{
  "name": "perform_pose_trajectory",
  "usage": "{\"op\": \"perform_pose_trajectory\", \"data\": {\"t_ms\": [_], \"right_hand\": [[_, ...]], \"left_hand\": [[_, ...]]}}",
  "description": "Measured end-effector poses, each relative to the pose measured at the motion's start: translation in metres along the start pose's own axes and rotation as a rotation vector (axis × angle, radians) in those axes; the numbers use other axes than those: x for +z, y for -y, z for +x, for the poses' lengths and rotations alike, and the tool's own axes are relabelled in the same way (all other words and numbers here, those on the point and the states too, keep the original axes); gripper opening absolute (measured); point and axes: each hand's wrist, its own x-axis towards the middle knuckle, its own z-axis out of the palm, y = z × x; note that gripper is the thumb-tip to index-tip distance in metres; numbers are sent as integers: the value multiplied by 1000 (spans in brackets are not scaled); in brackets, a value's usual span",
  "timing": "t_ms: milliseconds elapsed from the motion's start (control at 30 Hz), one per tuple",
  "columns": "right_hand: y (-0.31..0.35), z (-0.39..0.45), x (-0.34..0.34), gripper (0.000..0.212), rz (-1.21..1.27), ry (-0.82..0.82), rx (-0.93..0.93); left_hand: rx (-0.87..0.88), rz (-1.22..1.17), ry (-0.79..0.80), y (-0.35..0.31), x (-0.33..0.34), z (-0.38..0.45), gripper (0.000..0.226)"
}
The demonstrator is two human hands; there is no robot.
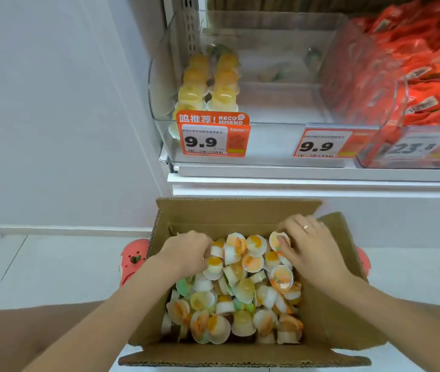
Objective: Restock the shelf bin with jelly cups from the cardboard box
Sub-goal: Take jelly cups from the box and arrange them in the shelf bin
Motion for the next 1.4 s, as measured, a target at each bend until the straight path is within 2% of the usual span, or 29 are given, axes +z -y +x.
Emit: {"op": "perform_pose_trajectory", "data": {"t_ms": [100, 167, 233, 300, 433, 600, 733, 767, 867, 967, 1100, 1200, 1300, 1400], "right_hand": [[2, -36, 57, 16, 160, 610, 228], [4, -50, 85, 23, 286, 884, 287], [10, -59, 108, 30, 304, 1017, 235], [18, -63, 123, 34, 273, 1072, 166], [33, -61, 138, 31, 288, 1082, 101], [32, -63, 146, 30, 377, 1079, 160], [27, -70, 145, 28, 484, 996, 308], [26, -71, 145, 27, 499, 979, 342], [27, -71, 145, 24, 540, 965, 403], [33, -62, 147, 21, 582, 930, 387], [52, -29, 154, 22, 598, 761, 177], [77, 5, 165, 40, 484, 676, -156], [102, 32, 183, 58, 159, 676, -449], [118, 48, 199, 54, -286, 664, -654]], "left_hand": [[-96, 31, 105, 14, 47, 18, 20], [-171, 109, 145, 21, 75, 26, 23], [-249, 83, 183, 32, 99, 30, 20], [-345, -20, 172, 44, 121, 37, 19], [-459, -165, 38, 51, 143, 56, 36], [-531, -500, 93, 62, 170, 84, 37], [-540, -720, 110, 70, 179, 92, 11], [-554, -768, 97, 70, 179, 93, 13], [-624, -858, -18, 67, 180, 92, 43], [-645, -865, -138, 64, 184, 93, 45], [-608, -858, -184, 60, 181, 88, 41], [-539, -871, -198, 60, 180, 82, 52], [-530, -922, -201, 60, 176, 78, 51], [-545, -1019, -242, 60, 176, 76, 56]]}}
